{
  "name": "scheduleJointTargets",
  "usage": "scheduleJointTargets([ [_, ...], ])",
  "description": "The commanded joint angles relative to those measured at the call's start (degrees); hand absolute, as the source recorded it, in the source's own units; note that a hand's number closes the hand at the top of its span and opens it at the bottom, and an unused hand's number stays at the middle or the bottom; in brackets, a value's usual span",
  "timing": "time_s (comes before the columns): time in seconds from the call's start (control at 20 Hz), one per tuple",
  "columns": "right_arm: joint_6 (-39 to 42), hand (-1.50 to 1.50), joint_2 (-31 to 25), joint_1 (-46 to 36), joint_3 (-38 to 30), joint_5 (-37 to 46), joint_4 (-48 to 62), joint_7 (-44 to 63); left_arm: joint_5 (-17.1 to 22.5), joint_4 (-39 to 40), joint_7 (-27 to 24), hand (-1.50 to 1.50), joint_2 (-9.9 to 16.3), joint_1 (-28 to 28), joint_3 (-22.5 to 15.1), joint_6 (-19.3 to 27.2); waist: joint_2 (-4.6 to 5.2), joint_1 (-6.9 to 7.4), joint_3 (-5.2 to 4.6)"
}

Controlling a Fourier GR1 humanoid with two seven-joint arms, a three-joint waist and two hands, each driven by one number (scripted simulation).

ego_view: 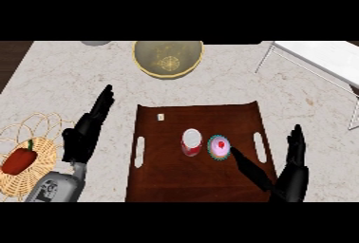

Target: Pick the can from the tray and place it in the tiered shelf

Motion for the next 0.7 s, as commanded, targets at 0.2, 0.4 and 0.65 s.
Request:
scheduleJointTargets([
  [0.2,10.4,-1.5,-5.1,-3.5,5.9,20.8,-7.9,29.9,-2.3,2.4,-0.6,0.0,-1.6,-2.1,-0.5,0.8,-0.03,0.37,-0.27],
  [0.4,22.9,-1.5,-7.4,-5.4,6.6,25.8,-12.1,43.3,-0.2,1.5,-1.1,0.0,0.1,-0.3,1.3,-1.5,-0.24,0.62,-0.23],
  [0.65,40.2,-1.5,-7.9,-14.7,8.9,28.0,-12.0,58.6,-1.3,1.8,-0.2,0.0,-1.3,-0.8,-0.9,-1.6,-0.23,1.63,-0.28],
])
